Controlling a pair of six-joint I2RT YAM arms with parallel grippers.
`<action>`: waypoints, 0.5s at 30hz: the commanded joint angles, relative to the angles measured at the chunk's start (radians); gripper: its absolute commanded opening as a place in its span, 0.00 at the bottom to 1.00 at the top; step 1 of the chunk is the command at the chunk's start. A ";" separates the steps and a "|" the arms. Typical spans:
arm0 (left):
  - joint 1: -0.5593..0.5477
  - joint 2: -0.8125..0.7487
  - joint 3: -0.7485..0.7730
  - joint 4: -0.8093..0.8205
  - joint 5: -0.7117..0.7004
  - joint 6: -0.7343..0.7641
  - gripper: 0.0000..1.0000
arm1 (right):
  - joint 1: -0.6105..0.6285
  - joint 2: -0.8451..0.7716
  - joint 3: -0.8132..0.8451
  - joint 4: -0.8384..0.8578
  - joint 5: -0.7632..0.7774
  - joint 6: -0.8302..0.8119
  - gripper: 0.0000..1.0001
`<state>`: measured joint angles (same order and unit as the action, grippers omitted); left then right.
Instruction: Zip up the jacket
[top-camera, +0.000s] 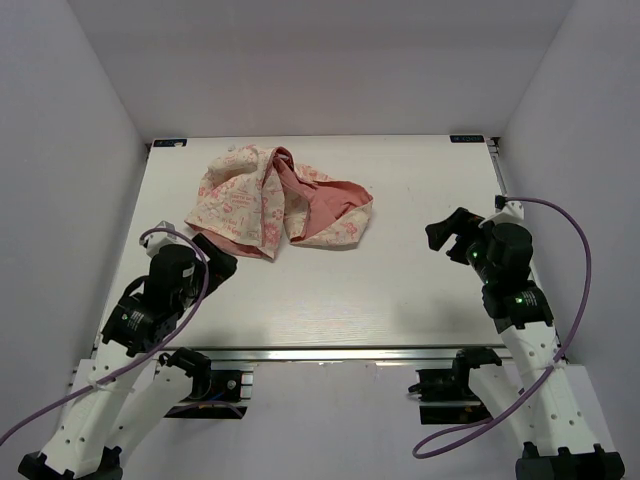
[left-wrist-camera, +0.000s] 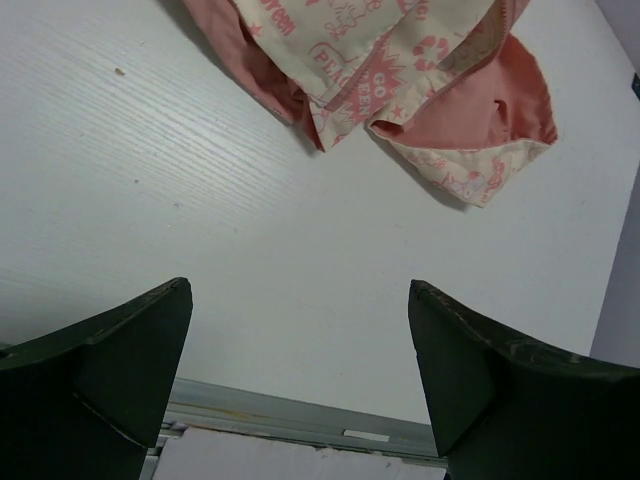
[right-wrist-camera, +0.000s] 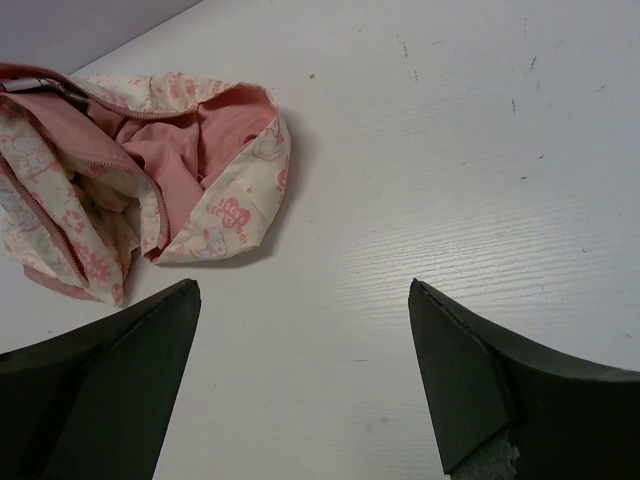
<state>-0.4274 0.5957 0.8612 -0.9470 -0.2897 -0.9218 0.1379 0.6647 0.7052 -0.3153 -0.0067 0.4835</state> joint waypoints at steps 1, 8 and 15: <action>0.001 0.019 0.039 -0.058 -0.043 -0.023 0.98 | 0.000 -0.023 0.008 0.025 0.001 0.003 0.89; 0.001 0.050 0.064 -0.096 -0.081 -0.029 0.98 | 0.000 -0.050 -0.039 0.051 0.048 0.050 0.89; 0.001 0.079 0.016 -0.030 -0.054 -0.014 0.98 | 0.000 0.008 -0.010 0.039 -0.046 -0.008 0.89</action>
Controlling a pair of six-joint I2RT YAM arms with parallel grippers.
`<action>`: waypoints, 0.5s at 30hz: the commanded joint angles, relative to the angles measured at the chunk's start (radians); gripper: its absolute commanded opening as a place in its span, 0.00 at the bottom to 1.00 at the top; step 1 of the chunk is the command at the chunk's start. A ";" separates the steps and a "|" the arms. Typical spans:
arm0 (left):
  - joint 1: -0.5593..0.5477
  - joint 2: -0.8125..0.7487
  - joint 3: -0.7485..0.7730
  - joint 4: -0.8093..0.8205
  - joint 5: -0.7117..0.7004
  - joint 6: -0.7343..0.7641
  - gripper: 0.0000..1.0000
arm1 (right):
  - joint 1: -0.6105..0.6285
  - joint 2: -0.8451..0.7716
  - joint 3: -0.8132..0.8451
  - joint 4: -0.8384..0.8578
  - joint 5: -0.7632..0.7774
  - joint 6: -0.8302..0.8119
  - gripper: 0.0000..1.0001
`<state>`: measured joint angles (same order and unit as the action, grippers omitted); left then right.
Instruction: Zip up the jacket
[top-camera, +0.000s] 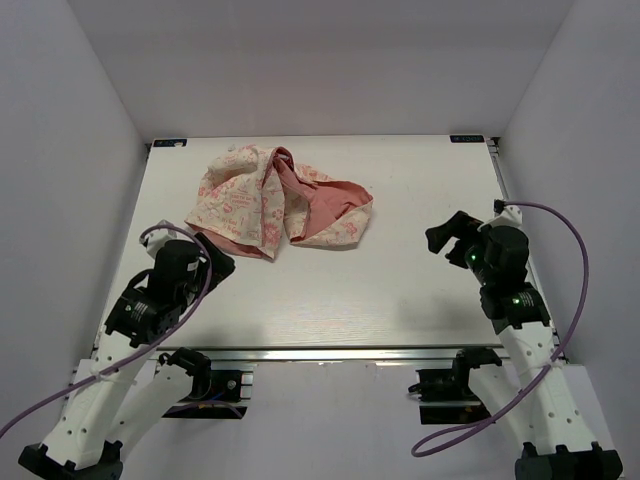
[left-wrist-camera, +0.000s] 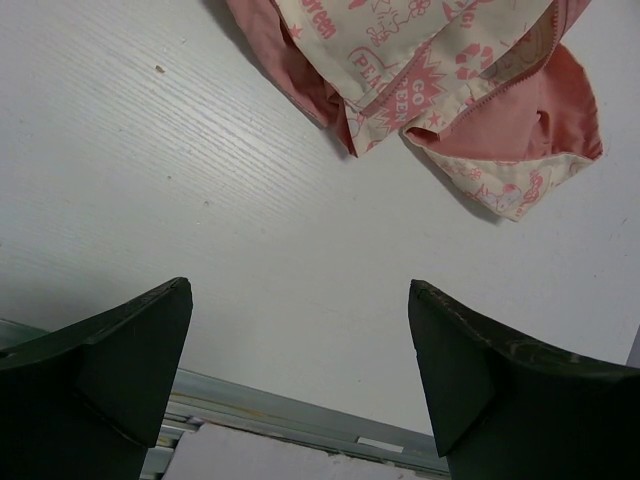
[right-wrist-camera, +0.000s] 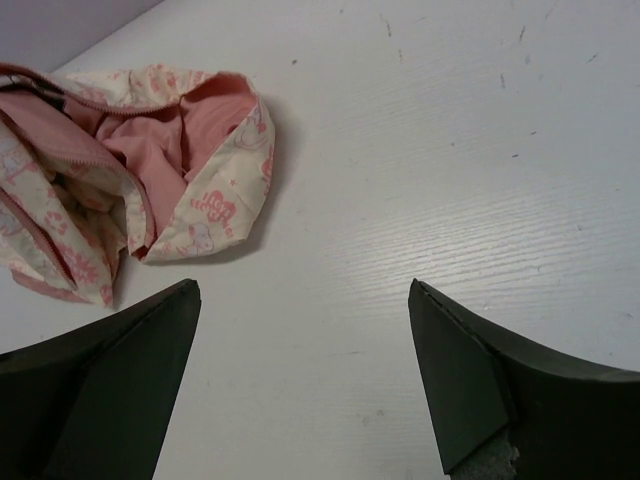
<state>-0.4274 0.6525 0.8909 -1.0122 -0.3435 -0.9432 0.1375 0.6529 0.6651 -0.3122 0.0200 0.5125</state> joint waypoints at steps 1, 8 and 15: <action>0.001 0.059 -0.030 0.076 0.018 0.023 0.98 | -0.001 0.039 0.040 0.035 -0.092 -0.038 0.89; 0.001 0.381 -0.012 0.303 0.097 0.127 0.98 | 0.016 0.263 0.077 0.123 -0.268 -0.029 0.89; 0.001 0.637 0.019 0.607 0.028 0.236 0.98 | 0.221 0.602 0.209 0.186 -0.071 -0.008 0.89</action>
<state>-0.4274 1.2530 0.8673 -0.5911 -0.2726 -0.7723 0.2901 1.1603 0.7700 -0.2096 -0.1223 0.5007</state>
